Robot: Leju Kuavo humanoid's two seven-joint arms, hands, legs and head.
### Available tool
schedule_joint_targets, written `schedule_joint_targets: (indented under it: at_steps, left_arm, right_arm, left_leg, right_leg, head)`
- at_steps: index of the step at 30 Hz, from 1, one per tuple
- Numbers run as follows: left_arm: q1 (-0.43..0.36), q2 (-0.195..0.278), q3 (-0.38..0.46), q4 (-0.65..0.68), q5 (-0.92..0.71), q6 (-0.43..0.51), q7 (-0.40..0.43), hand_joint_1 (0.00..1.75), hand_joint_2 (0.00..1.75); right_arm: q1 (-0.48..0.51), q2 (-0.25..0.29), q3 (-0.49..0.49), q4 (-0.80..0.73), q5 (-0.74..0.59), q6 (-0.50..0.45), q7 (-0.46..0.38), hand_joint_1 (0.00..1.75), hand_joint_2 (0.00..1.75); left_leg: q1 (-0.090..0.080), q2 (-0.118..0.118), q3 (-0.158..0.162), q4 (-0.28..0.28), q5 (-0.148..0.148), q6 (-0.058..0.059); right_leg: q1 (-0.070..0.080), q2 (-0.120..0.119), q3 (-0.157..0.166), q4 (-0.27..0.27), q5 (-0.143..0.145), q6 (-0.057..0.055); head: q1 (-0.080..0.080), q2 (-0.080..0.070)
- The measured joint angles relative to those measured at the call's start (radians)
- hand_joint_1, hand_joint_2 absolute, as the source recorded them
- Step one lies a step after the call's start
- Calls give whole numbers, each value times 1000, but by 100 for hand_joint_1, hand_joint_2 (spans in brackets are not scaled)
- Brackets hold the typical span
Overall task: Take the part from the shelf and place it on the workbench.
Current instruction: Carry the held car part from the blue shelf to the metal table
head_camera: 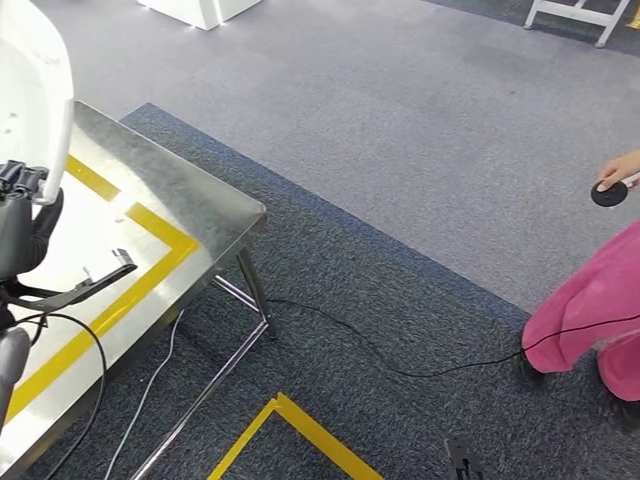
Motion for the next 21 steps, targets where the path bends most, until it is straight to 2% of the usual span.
schedule_joint_targets:
  at_steps: [1,2,3,4,5,6,7,8,9,10,11,12,13,15,16,17,18,19,20,21]
  left_arm:
    - [-3,-1,-1,0,0,0,0,175,175]
    - [-4,-2,-2,0,0,-1,0,175,175]
    - [-3,-3,-3,0,0,-2,1,175,175]
    - [-2,-3,-5,0,0,-4,1,175,175]
    - [-1,-3,-7,0,0,-5,2,175,175]
    - [-2,-2,-8,0,0,-6,2,175,175]
    - [-3,-2,-9,0,0,-6,2,175,175]
    - [-5,-1,-10,-1,0,-6,2,175,175]
    - [-9,-1,-11,-1,0,-7,2,175,175]
    - [-11,-1,-12,-1,0,-7,3,175,175]
    - [-13,0,-12,-1,0,-8,4,175,175]
    - [-14,2,-13,-2,0,-9,4,175,175]
    - [-14,4,-13,-2,0,-10,5,175,175]
    - [-19,7,-14,-3,0,-10,5,175,175]
    - [-21,7,-15,-3,0,-12,5,175,175]
    - [-23,6,-16,-3,0,-14,5,175,175]
    - [-22,5,-17,-3,0,-16,5,175,175]
    - [-21,4,-19,-3,0,-18,5,175,175]
    - [-20,3,-21,-3,0,-19,6,175,175]
    - [-19,2,-22,-3,0,-20,8,175,175]
  right_arm:
    - [1,0,-1,0,0,0,-1,0,0]
    - [3,0,-2,0,0,0,-1,0,0]
    - [5,0,-3,0,0,0,0,0,0]
    - [6,0,-4,0,1,-1,0,0,0]
    - [6,0,-5,0,1,-1,0,0,0]
    - [6,0,-5,0,1,-2,0,0,0]
    - [5,0,-5,0,2,-2,0,0,0]
    - [5,0,-5,0,2,-2,0,0,0]
    - [4,0,-6,0,3,-2,0,0,0]
    - [4,0,-6,0,3,-1,1,0,0]
    - [3,0,-6,0,4,-1,2,0,0]
    - [1,0,-6,0,5,-1,3,0,0]
    - [-1,0,-7,0,6,-1,4,0,0]
    - [-5,0,-8,0,6,-1,3,0,0]
    - [-4,0,-9,0,6,-1,3,0,0]
    - [-3,0,-11,0,6,0,3,0,0]
    - [-1,0,-12,0,6,1,3,0,0]
    - [1,0,-14,0,6,1,3,0,0]
    - [2,0,-15,0,6,2,2,0,0]
    - [2,0,-15,1,5,2,2,0,0]
  left_leg:
    - [1,25,-28,60,-29,-5]
    - [3,37,-61,128,-57,-8]
    - [5,41,-88,182,-74,-10]
    - [7,43,-101,206,-72,-11]
    - [8,45,-95,191,-51,-10]
    - [7,52,-70,140,-16,-6]
    - [3,71,-36,71,19,0]
    - [-4,95,-4,9,41,7]
    - [-11,117,19,-37,50,15]
    - [-17,130,29,-60,48,20]
    - [-21,127,31,-66,43,24]
    - [-20,116,32,-72,42,27]
    - [-17,104,35,-77,44,30]
    - [-7,81,42,-88,47,38]
    - [-4,70,45,-90,48,40]
    - [-2,58,45,-89,47,43]
    - [-2,45,45,-89,46,44]
    - [-2,30,45,-89,46,44]
    - [-2,15,45,-88,45,43]
    - [-1,0,46,-86,44,41]
  right_leg:
    - [2,-12,2,0,-2,-5]
    - [3,-25,3,0,-4,-8]
    - [3,-38,4,0,-6,-9]
    - [4,-51,6,0,-9,-10]
    - [4,-64,10,0,-12,-9]
    - [5,-76,15,0,-16,-8]
    - [6,-87,21,-1,-20,-7]
    - [9,-98,27,-1,-25,-4]
    - [12,-108,30,-1,-29,0]
    - [14,-119,33,-2,-31,4]
    - [16,-131,35,-4,-34,9]
    - [18,-144,39,-6,-36,13]
    - [17,-139,39,-4,-42,19]
    - [15,-91,15,47,-74,27]
    - [12,-57,-16,104,-100,29]
    - [12,-37,-53,172,-127,31]
    - [11,-29,-91,235,-145,32]
    - [11,-26,-118,269,-145,33]
    - [11,-24,-127,266,-124,33]
    - [11,-20,-116,223,-85,33]
  head:
    - [-3,0]
    - [-4,0]
    - [-4,0]
    - [-5,0]
    - [-4,0]
    - [-4,0]
    - [-4,0]
    - [-5,0]
    - [-5,0]
    - [-5,0]
    - [-5,0]
    - [-5,0]
    - [-5,0]
    - [-1,0]
    - [2,0]
    - [5,0]
    - [8,0]
    - [8,0]
    - [9,0]
    - [9,0]
